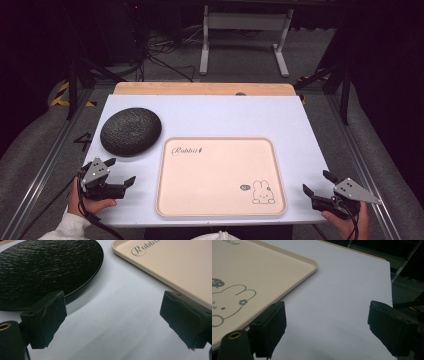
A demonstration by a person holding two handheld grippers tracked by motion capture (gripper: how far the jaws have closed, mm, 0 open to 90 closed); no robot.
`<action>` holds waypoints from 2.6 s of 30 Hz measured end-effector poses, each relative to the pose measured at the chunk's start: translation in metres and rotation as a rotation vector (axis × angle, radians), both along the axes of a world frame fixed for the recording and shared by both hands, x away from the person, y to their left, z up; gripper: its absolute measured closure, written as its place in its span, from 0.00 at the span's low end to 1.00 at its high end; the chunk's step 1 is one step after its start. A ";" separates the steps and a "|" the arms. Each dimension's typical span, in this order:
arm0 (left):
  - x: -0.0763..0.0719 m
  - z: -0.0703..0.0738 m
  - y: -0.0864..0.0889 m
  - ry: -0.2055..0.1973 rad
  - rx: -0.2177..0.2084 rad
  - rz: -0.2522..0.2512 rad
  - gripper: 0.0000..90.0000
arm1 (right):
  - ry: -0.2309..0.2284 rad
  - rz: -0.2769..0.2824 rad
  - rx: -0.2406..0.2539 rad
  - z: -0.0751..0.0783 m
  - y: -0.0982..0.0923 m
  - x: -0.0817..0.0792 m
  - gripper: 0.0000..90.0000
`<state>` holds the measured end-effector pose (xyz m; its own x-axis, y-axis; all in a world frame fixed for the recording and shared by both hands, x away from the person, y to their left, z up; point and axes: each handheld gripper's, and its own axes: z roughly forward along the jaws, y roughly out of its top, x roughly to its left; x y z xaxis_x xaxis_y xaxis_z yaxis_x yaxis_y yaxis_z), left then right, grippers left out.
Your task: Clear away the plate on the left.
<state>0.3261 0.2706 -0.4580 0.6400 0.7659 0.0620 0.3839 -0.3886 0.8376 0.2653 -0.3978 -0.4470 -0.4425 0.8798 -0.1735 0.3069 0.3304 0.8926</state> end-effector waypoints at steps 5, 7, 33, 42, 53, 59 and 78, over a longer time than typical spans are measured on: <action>-0.001 0.000 -0.001 0.003 -0.004 -0.012 0.09 | 0.000 -0.001 0.001 0.000 0.000 0.000 0.18; -0.002 -0.001 -0.001 0.014 0.008 -0.007 0.09 | 0.001 0.000 -0.002 0.001 0.001 0.000 0.18; 0.007 0.009 -0.005 -0.039 0.159 0.014 0.18 | 0.007 0.006 -0.010 0.000 0.004 0.000 0.18; 0.024 0.013 -0.010 -0.031 0.187 0.001 0.17 | 0.012 0.006 -0.002 0.000 0.003 0.001 0.18; 0.051 0.013 -0.022 -0.040 0.296 0.027 0.20 | 0.011 0.002 -0.004 0.000 0.003 0.000 0.18; 0.061 0.009 -0.032 -0.049 0.396 0.049 0.24 | 0.011 0.002 -0.007 0.000 0.003 0.000 0.18; 0.071 -0.005 -0.071 -0.129 0.785 0.072 0.54 | 0.011 0.003 -0.018 -0.001 0.004 0.000 0.18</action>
<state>0.3970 0.2001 -0.4630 0.5415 0.5068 0.6707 0.3489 -0.8614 0.3692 0.2658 -0.3941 -0.4475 -0.4470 0.8752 -0.1848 0.3153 0.3475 0.8831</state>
